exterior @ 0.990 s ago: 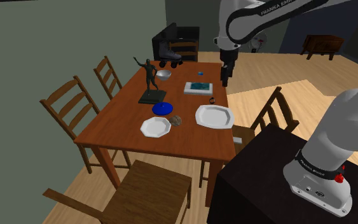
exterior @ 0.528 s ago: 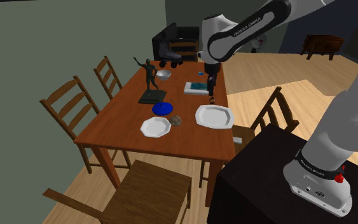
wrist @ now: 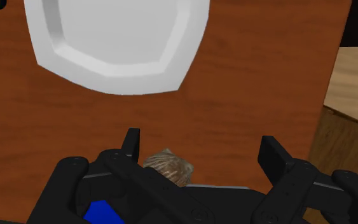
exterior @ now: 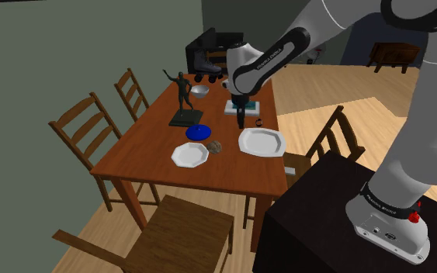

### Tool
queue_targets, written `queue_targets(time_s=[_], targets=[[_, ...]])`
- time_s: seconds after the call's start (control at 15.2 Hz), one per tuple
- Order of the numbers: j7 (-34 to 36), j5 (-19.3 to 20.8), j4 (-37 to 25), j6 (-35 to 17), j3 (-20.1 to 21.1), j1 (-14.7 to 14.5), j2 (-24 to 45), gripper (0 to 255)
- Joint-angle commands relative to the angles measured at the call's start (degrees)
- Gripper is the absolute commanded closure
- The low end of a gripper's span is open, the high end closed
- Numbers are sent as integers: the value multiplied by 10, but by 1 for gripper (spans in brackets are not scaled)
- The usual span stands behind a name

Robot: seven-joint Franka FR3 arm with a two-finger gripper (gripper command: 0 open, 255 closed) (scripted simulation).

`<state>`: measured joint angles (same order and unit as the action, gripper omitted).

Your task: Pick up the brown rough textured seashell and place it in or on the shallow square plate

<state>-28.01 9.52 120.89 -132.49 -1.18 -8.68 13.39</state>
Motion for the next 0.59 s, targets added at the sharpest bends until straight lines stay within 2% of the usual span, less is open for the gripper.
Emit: queue_targets(time_s=[0.0, 0.53], targets=[[-12, 4, -25, -14, 7, -6, 38, 0], [-65, 27, -149, -52, 30, -24, 195, 0]])
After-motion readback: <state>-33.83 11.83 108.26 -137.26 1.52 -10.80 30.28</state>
